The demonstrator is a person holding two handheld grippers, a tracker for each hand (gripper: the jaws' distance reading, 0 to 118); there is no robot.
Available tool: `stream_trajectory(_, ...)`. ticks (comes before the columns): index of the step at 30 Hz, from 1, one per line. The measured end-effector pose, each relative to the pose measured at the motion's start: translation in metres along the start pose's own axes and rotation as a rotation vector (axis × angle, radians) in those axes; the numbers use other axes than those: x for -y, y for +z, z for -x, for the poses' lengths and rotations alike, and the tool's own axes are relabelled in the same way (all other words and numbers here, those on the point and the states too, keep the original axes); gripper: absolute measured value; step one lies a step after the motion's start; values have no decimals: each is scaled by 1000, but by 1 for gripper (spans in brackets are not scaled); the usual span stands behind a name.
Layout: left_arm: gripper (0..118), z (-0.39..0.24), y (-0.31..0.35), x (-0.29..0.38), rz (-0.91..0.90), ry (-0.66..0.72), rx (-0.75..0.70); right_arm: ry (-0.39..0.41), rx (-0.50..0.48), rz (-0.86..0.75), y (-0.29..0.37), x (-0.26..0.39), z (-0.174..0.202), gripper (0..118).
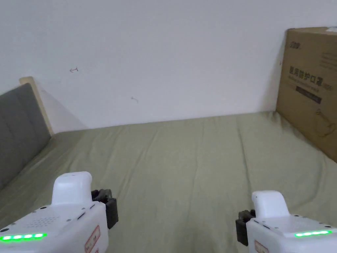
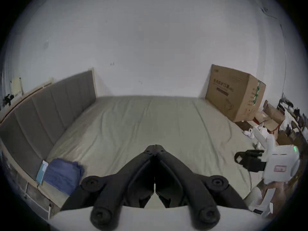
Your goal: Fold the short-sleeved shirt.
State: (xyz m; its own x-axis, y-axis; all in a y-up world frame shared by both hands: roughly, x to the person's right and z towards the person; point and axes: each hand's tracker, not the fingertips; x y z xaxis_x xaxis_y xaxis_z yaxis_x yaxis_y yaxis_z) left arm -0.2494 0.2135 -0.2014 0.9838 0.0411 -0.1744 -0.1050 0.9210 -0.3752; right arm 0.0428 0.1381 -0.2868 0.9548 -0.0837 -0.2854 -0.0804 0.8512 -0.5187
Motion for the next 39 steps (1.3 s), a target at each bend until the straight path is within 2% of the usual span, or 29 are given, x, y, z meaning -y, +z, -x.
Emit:
stream_trajectory(3, 0, -20, 6, -6, -90, 10, -91, 0, 85, -175, 26, -28, -1, 3)
stream_trajectory(6, 0, -40, 19, -6, -236, 28, -151, 58, 192, -321, 50, -49, 6, 3)
stream_trajectory(9, 0, -66, 26, -13, -325, -91, -153, 84, 178, -444, 70, -63, 9, 3)
stream_trajectory(11, 0, -76, 27, -19, -332, -137, -160, 108, 209, -495, 80, -68, 15, 3)
stream_trajectory(16, 0, -76, 27, -30, -343, -65, -103, 104, 199, -508, 86, -69, 17, 3)
stream_trajectory(19, 0, -72, 29, -30, -351, -56, -111, 82, 185, -498, 84, -62, 16, 3)
stream_trajectory(22, 0, -68, 28, -26, -344, -60, -124, 92, 187, -477, 80, -61, 18, 3)
stream_trajectory(23, 4, -68, 27, -25, -338, -61, -130, 91, 185, -473, 80, -61, 19, 3)
stream_trajectory(24, 14, -68, 24, -24, -331, -62, -129, 88, 180, -466, 78, -61, 20, 3)
stream_trajectory(25, 30, -67, 22, -25, -310, -64, -125, 85, 173, -462, 77, -62, 20, 3)
stream_trajectory(27, 74, -64, 19, -26, -282, -57, -87, 89, 174, -452, 74, -62, 23, 4)
stream_trajectory(29, 103, -63, 17, -25, -282, -43, -84, 102, 183, -444, 72, -63, 24, 7)
stream_trajectory(30, 111, -63, 17, -24, -286, -41, -87, 109, 181, -436, 70, -65, 24, 14)
stream_trajectory(31, 115, -63, 17, -23, -292, -40, -97, 113, 179, -433, 69, -66, 24, 30)
stream_trajectory(32, 118, -64, 19, -22, -295, -47, -113, 114, 180, -428, 66, -68, 24, 64)
stream_trajectory(33, 118, -64, 19, -20, -295, -54, -123, 116, 178, -417, 64, -69, 24, 90)
stream_trajectory(34, 118, -63, 19, -19, -298, -56, -130, 114, 175, -402, 61, -70, 24, 107)
stream_trajectory(39, 118, -65, 15, -18, -250, -78, -114, 91, 180, -403, 54, -71, 25, 109)
